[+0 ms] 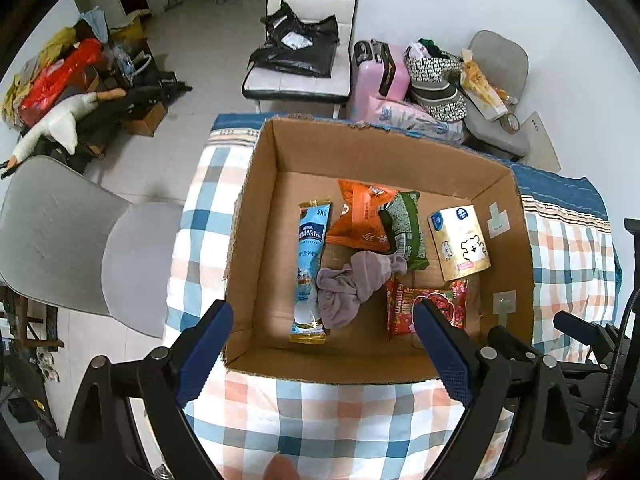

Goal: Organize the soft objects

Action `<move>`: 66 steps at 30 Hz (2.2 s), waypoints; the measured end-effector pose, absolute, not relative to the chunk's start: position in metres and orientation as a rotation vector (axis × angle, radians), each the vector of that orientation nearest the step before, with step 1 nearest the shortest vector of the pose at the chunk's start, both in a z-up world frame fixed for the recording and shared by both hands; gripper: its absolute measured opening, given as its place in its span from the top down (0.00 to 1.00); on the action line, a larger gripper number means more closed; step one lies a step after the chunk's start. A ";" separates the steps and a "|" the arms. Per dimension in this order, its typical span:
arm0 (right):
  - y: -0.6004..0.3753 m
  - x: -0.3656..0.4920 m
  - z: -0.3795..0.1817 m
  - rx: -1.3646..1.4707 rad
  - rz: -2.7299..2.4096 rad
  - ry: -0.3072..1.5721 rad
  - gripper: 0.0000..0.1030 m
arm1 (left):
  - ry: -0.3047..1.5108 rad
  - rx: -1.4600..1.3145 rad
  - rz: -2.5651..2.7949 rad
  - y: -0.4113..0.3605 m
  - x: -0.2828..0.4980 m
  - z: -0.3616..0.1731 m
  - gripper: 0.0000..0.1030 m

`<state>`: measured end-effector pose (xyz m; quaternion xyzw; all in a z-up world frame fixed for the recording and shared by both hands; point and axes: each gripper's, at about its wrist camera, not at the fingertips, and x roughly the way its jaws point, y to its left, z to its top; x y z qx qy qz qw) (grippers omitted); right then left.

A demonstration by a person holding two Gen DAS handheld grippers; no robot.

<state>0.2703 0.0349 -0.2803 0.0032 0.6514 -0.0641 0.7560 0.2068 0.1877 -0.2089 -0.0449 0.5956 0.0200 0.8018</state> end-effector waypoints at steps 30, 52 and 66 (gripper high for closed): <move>0.045 0.139 -0.056 -0.011 -0.146 1.030 0.00 | 0.978 -0.040 0.049 0.157 0.092 -0.029 0.10; 0.042 0.094 -0.006 -0.013 -0.159 0.996 0.00 | 0.951 -0.033 0.068 0.149 0.053 0.009 0.10; 0.034 0.090 -0.013 -0.022 -0.184 1.016 0.00 | 0.971 -0.030 0.073 0.149 0.052 0.002 0.02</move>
